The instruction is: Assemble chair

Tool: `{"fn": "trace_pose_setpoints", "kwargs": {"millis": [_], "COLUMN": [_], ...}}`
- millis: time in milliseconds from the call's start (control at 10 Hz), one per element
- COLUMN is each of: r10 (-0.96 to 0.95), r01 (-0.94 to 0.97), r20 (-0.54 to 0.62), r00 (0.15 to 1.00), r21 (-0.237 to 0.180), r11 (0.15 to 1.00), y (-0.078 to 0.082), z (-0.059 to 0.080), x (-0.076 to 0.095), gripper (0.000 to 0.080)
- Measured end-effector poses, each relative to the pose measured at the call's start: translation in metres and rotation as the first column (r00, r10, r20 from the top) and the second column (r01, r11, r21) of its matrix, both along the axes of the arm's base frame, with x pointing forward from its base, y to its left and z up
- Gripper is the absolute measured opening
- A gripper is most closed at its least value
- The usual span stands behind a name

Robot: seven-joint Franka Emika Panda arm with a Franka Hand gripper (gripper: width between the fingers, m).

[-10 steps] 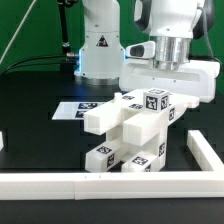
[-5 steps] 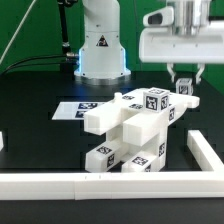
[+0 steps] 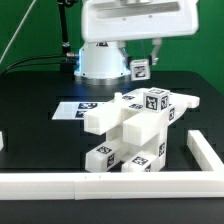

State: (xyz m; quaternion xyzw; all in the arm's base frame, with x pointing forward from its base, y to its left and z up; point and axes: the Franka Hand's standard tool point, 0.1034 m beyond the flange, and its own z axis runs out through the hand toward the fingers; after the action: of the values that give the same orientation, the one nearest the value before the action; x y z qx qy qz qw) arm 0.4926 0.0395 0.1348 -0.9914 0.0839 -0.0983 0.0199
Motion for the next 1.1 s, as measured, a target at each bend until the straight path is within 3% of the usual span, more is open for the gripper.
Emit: {"fn": "trace_pose_setpoints", "kwargs": {"millis": [400,500,600,700,1100], "r10": [-0.005,0.016,0.061,0.096,0.099], "r01": [0.005,-0.016,-0.061,-0.095,-0.098], "r20": [-0.004,-0.014,0.004,0.024,0.003], "r00": [1.0,1.0,0.998,0.995,0.995], "r21": [-0.005,-0.002,-0.006,-0.026,-0.073], "r11": [1.0,1.0,0.998,0.995,0.992], "y": [0.001,-0.002,-0.009,-0.019,-0.032], "z": [-0.003,0.005,0.022,0.025,0.001], "x": [0.001,0.004,0.017,0.027,0.029], "gripper": [0.0282,0.0282,0.0282,0.0282,0.0282]}}
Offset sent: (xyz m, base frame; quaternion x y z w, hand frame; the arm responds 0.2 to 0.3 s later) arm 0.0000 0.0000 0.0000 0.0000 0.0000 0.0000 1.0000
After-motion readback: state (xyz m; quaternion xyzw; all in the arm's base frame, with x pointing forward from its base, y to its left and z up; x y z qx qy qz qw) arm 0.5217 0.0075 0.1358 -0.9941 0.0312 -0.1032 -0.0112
